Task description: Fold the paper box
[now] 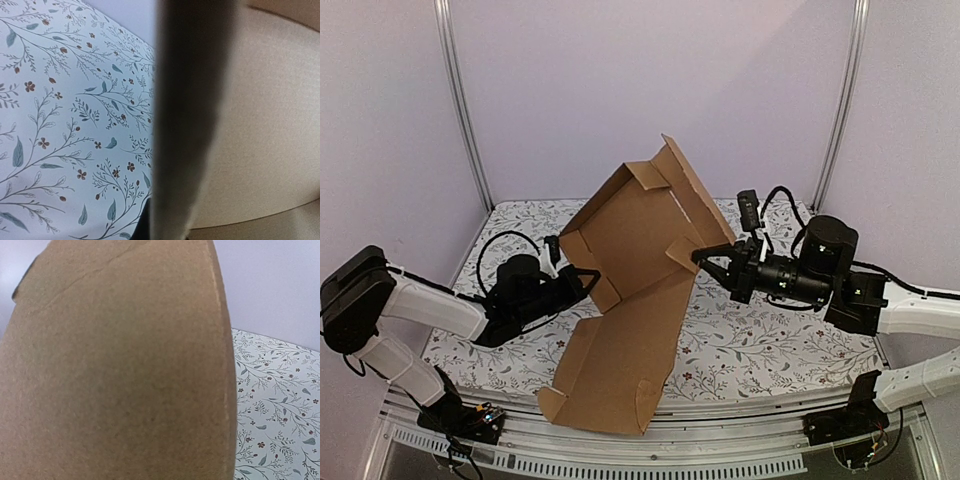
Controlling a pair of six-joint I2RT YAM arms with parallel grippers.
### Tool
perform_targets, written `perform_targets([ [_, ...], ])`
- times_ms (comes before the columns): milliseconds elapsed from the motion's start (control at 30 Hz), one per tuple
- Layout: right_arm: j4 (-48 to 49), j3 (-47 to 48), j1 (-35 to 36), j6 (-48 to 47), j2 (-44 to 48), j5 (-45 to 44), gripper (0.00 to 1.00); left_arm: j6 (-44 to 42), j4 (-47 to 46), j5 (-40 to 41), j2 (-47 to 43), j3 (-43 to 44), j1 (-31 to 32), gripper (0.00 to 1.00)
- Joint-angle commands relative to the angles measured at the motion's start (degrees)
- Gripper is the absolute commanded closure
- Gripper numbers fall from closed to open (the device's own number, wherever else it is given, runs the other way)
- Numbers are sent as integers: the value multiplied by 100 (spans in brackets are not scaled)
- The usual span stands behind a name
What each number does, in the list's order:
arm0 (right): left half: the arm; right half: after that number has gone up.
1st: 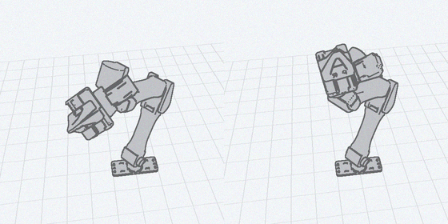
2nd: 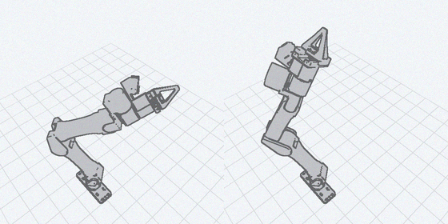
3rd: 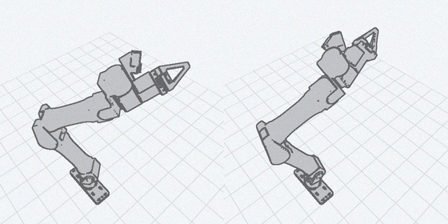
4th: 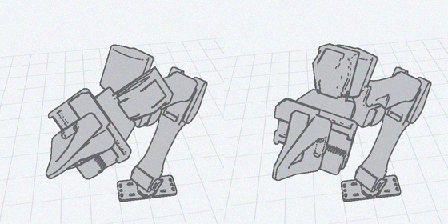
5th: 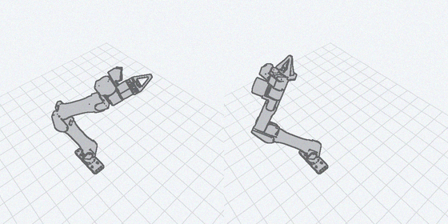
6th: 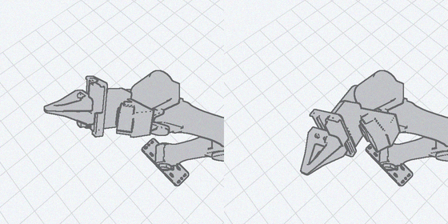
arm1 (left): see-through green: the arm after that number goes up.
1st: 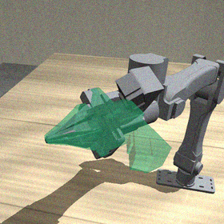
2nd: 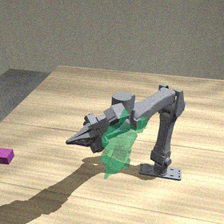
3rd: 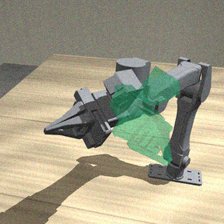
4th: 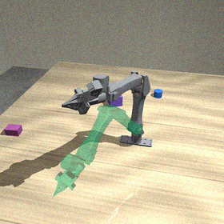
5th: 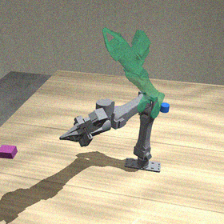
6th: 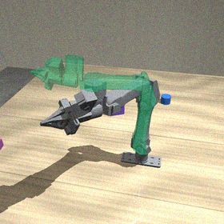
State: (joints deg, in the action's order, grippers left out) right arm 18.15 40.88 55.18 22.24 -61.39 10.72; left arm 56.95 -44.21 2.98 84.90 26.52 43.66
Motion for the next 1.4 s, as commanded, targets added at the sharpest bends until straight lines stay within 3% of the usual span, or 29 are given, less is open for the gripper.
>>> perform_targets([
  [0,-806,258,81,-81,-159,-348,100,-199,-128,-223,14,135,-49,100],
  [367,-2977,464,100,-850,27,-772,100,-807,711,-164,-222,496,-159,100],
  [733,-3327,621,101,-1030,396,-1029,95,-944,816,-147,-141,526,-239,100],
  [1000,-4513,1016,100,-1579,841,-1148,92,-1349,962,117,-246,482,-244,100],
  [1367,-5706,1733,102,-2162,1169,-1383,66,-2206,1204,310,-550,516,-244,100],
])
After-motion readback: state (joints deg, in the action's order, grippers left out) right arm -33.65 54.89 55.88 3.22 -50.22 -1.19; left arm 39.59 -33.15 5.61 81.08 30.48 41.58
